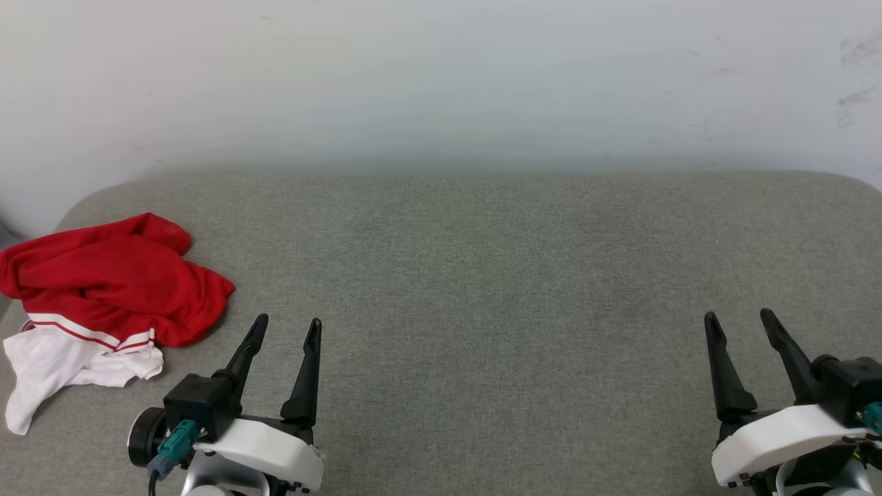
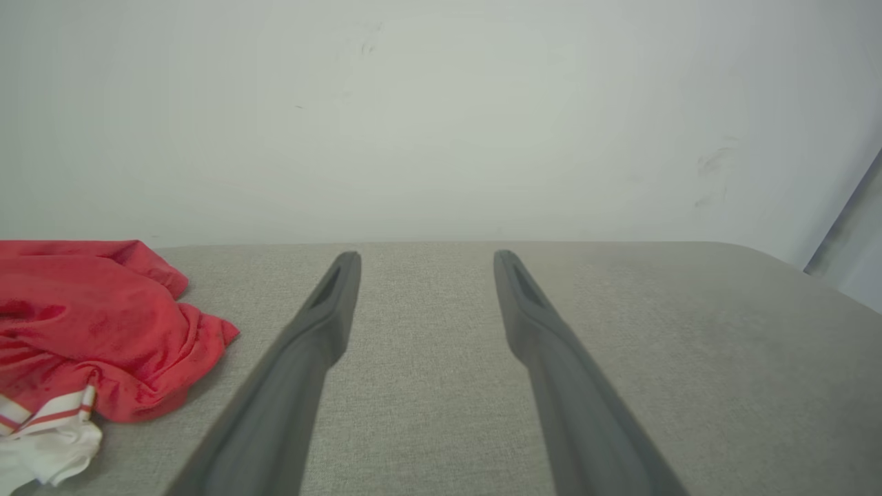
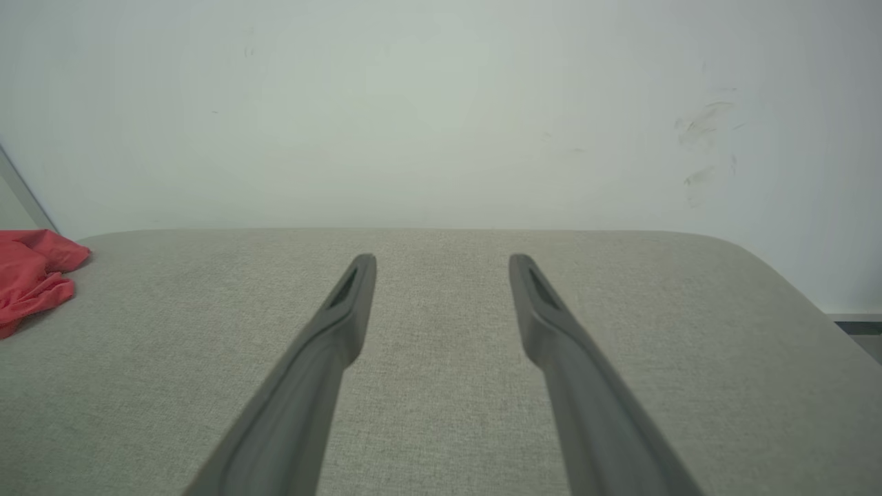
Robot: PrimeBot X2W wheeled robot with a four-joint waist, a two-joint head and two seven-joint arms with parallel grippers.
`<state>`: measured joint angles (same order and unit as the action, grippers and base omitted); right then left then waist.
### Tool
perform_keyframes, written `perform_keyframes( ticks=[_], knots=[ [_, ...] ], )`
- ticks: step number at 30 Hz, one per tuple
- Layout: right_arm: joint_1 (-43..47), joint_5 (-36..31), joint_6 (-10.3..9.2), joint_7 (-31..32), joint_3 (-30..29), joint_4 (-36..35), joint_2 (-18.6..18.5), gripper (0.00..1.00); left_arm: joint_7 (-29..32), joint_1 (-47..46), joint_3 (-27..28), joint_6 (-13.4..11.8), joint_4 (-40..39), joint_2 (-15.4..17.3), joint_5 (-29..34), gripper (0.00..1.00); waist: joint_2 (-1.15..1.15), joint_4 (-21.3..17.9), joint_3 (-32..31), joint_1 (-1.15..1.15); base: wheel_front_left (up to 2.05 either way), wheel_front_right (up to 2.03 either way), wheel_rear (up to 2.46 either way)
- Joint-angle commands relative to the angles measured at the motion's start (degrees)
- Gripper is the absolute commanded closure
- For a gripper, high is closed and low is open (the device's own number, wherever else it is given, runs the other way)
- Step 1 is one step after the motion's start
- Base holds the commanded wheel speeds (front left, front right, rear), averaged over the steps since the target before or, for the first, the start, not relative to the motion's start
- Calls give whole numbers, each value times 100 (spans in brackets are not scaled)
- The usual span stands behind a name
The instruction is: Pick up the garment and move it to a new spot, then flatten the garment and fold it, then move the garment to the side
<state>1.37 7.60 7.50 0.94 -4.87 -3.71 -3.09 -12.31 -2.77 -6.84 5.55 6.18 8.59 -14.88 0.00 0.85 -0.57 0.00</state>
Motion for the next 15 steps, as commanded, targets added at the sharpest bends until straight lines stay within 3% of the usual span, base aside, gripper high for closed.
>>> perform_keyframes(
  ticks=[1, 15],
  knots=[
    [1, -109, -2, -49, -15, -66, 22, 0, -51, -23, 0, 13, 5, 9, 107, 0, 0, 3, -2, 0, 0, 0, 0],
    [-24, -298, -2, -152, 44, -138, 26, 0, -193, -138, 118, 53, 129, -75, 377, 0, 0, 343, -1, 0, 0, 0, 0]
  ],
)
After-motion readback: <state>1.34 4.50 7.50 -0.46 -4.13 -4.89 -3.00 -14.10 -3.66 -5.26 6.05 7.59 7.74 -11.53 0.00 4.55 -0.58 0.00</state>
